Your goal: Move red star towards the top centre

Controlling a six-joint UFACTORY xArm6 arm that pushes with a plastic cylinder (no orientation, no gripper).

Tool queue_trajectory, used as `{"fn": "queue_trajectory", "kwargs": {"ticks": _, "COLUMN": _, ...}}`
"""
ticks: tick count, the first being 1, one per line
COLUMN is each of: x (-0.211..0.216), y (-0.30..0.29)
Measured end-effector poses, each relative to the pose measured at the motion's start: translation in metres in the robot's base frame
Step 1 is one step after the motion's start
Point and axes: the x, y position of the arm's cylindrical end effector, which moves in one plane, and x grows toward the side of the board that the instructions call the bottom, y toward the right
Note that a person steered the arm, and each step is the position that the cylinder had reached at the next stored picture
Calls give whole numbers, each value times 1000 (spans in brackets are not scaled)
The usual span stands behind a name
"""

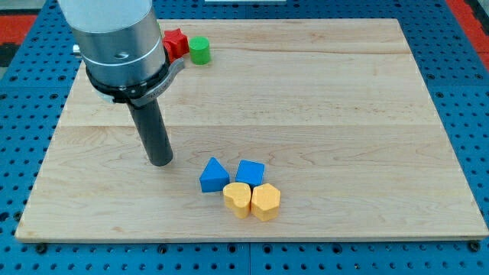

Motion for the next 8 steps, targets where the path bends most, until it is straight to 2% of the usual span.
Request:
{"fn": "queue_trajectory", "kwargs": {"ticks": 2, "x": 2, "y": -2}}
{"fn": "queue_trajectory", "kwargs": {"ticks": 4, "x": -69, "y": -138}}
{"fn": "queue_trajectory", "kwargs": {"ticks": 6, "x": -143, "y": -162}}
{"fn": "queue_trajectory", "kwargs": {"ticks": 7, "x": -177, "y": -124}}
{"fn": "queue_trajectory", "kwargs": {"ticks": 8, "x": -211, "y": -56}}
